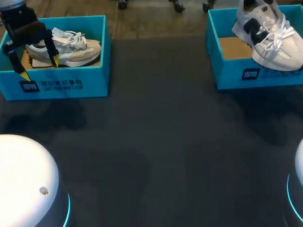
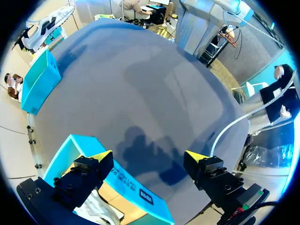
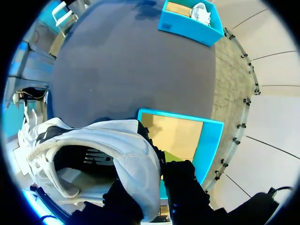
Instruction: Take the shoe out of the shoebox, open the shoe tongue, remove and reinsert the insole, then place the shoe into the shoebox
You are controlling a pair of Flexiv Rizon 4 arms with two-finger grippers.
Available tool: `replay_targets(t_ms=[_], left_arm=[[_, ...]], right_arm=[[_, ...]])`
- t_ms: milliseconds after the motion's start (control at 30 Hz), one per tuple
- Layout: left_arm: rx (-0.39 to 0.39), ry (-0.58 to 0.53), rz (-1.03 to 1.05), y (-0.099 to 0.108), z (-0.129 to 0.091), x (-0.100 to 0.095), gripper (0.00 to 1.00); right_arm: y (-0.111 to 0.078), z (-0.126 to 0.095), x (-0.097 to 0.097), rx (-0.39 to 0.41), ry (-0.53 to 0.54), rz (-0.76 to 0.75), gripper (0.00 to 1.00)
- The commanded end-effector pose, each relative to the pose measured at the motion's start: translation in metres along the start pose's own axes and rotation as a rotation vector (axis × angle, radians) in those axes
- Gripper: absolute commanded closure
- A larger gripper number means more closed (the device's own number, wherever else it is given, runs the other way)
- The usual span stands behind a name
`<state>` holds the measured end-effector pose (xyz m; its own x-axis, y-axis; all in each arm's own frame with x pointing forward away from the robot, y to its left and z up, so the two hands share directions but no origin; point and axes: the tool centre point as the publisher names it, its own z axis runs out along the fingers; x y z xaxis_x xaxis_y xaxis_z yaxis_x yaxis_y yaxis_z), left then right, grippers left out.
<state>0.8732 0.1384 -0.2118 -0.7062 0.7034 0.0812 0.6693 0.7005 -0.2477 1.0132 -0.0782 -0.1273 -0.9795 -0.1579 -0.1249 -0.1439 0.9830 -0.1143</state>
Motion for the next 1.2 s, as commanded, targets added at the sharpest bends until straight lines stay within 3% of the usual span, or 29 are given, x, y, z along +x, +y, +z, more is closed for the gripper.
replay_targets(t_ms=[33, 100, 233, 367, 467, 700, 1000, 1100, 1200], left_arm=[[-0.001, 0.003, 0.001, 0.001, -0.001, 0.0, 0.0], [-0.001, 0.003, 0.001, 0.001, -0.001, 0.0, 0.0], [-0.001, 0.003, 0.001, 0.001, -0.001, 0.0, 0.0], [-0.001, 0.003, 0.001, 0.001, -0.001, 0.0, 0.0], [-0.001, 0.003, 0.001, 0.001, -0.001, 0.0, 0.0], [-0.001, 0.003, 0.001, 0.001, -0.001, 0.0, 0.0], [-0.001, 0.003, 0.001, 0.001, -0.001, 0.0, 0.0], [-0.001, 0.003, 0.001, 0.001, -0.001, 0.0, 0.0], [-0.001, 0.003, 0.001, 0.001, -0.001, 0.0, 0.0]], right_arm=[[0.001, -0.002, 0.0, 0.004, 0.0, 0.0, 1.0], [-0.016, 0.007, -0.01, 0.01, -0.026, -0.008, 1.0], [-0.069, 0.014, -0.041, 0.066, -0.047, 0.046, 1.0], [-0.114, 0.022, -0.066, 0.06, -0.076, 0.035, 1.0], [-0.133, 0.028, -0.081, 0.049, -0.084, 0.011, 1.0], [-0.158, 0.053, -0.108, 0.073, -0.067, -0.04, 1.0], [-0.198, 0.066, -0.095, 0.084, -0.051, 0.453, 1.0], [-0.21, 0.063, -0.081, 0.068, -0.063, 0.659, 1.0], [-0.215, 0.06, -0.067, 0.036, -0.003, 0.877, 1.0]])
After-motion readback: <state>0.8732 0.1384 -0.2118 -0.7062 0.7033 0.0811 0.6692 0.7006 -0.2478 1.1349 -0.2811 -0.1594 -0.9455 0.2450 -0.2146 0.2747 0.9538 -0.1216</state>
